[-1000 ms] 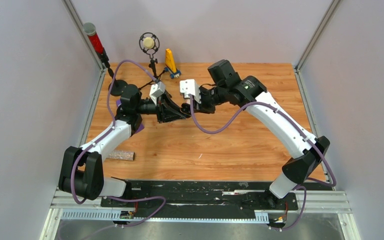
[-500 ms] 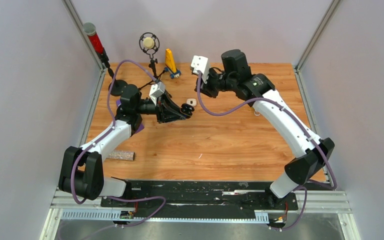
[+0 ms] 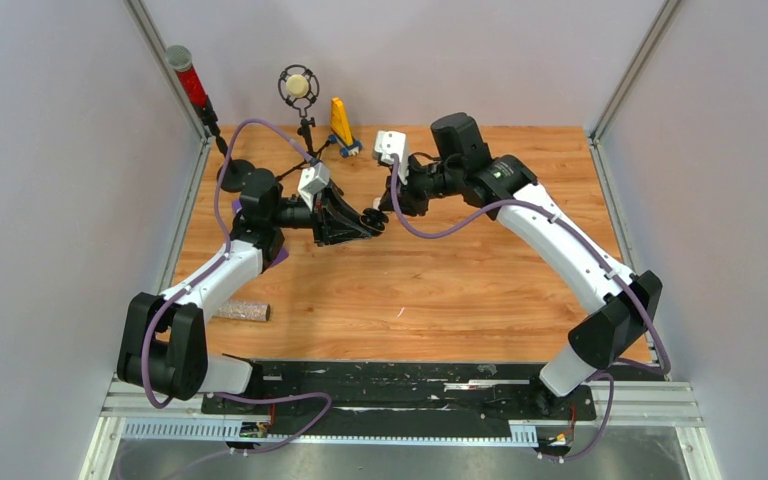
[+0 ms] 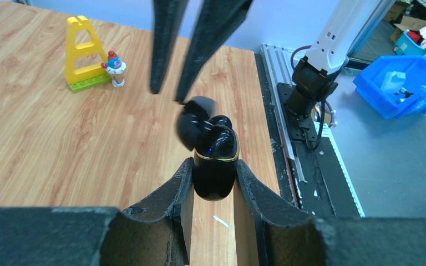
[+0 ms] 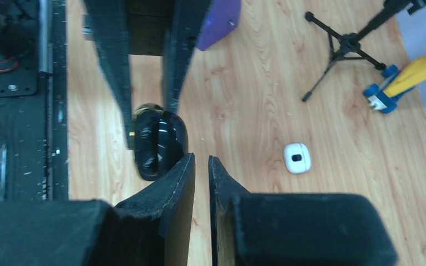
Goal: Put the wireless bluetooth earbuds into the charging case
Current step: Close the charging case.
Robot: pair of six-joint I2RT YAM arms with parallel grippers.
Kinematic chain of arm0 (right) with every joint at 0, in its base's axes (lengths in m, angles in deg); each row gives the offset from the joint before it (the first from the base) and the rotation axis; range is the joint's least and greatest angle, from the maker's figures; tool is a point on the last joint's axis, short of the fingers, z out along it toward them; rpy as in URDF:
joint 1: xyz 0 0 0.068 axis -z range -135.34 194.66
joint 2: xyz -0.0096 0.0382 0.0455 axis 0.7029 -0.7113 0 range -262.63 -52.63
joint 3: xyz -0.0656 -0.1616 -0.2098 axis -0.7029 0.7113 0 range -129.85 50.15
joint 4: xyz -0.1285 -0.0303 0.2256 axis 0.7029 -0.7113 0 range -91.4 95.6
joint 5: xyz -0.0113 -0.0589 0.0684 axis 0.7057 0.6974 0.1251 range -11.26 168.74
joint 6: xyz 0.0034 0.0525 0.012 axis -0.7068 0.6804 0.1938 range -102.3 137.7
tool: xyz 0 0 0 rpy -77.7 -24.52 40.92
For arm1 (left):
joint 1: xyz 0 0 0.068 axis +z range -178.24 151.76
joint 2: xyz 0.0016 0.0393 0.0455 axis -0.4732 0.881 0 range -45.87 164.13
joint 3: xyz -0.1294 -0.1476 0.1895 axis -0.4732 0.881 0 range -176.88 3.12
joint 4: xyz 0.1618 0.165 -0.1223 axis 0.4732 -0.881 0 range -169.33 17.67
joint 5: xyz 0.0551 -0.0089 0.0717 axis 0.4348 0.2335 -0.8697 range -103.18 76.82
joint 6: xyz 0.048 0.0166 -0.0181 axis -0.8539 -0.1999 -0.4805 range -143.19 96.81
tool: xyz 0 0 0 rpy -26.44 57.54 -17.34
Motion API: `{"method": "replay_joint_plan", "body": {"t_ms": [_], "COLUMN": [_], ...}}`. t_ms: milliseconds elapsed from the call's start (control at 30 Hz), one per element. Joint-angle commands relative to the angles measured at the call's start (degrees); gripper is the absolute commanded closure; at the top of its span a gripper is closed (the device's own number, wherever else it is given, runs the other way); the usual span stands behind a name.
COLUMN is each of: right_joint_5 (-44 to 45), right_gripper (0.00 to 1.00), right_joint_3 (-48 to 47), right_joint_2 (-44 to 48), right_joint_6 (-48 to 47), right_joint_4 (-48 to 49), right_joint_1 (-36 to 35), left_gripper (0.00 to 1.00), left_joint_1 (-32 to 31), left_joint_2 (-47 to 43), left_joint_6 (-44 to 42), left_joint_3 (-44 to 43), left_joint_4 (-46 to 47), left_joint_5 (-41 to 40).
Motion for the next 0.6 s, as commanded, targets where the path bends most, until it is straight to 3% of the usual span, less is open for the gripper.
{"method": "replay_joint_plan", "body": {"t_ms": [0,267,400,567], "right_joint_5": [-7.02,-12.44,-10.89,-20.76], "right_gripper": [0.83,0.79,0.64,0.5], "right_joint_3": [-0.6,-3.22,-2.25,2.92], "right_joint_2": [4.04,5.06,5.72,5.8], "right_joint_6": [-1.02,-2.4,0.26,11.2], "right_joint_4": [-3.39,-8.65,-6.49,3.71], "right_joint_1": [-0.57,-0.56,1.67,9.65], "left_gripper": [1.0,1.0,1.0,1.0], "left_joint_1": [-0.21,-0.21,-0.12,-0.12], "left_joint_2": [0.09,-0.17,0.18,1.23], "left_joint_6": [0.31,0.54,3.14,13.55], "left_joint_3": [-2.36,-2.48,-3.21,-2.61], "left_joint_4": [2.23,2.09,3.58,14.76], "left_joint_5": [-0.41,-0.9,-1.9,-3.35]}}
